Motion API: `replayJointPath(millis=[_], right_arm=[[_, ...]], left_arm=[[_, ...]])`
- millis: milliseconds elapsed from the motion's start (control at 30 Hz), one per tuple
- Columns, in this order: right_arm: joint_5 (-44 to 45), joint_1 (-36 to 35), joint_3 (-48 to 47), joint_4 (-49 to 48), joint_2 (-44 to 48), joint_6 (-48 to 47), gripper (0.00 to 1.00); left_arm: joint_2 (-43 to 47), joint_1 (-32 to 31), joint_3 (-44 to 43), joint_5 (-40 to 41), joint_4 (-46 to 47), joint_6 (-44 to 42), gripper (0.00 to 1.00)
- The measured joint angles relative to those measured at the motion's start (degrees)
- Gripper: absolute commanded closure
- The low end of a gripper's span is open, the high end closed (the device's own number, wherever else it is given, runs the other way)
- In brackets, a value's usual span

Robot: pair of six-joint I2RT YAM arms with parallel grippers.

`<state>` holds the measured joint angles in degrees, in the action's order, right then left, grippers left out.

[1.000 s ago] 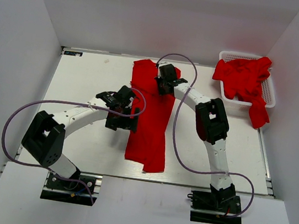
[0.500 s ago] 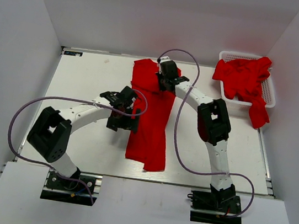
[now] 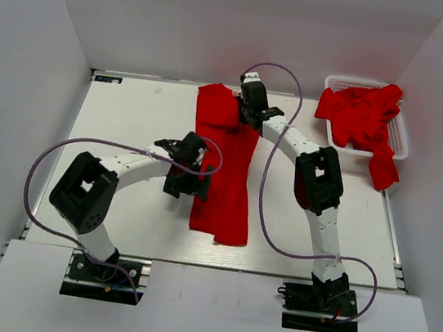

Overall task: Fold and stack the t-shirts
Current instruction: Grab the bottom of the folded rectangular tshirt with both arms

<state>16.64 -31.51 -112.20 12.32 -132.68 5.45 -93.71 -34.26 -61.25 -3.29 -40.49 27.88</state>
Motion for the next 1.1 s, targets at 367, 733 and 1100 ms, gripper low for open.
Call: replayJointPath(millis=[367, 733, 1100], right_arm=[[0.92, 0.0, 0.0, 0.13, 0.0, 0.17, 1.0], [2.75, 0.26, -4.79, -0.17, -2.12, 2.54, 1.0], [2.03, 0.33, -5.9, -0.17, -6.05, 3.85, 0.57]], left_arm=[[-3.98, -2.34, 2.64, 0.37, 1.79, -0.79, 0.03], [1.11, -6.29, 9.86, 4.5, 0.2, 0.02, 0.03], [1.57, -7.23, 10.27, 5.84, -1.46, 1.27, 0.03]])
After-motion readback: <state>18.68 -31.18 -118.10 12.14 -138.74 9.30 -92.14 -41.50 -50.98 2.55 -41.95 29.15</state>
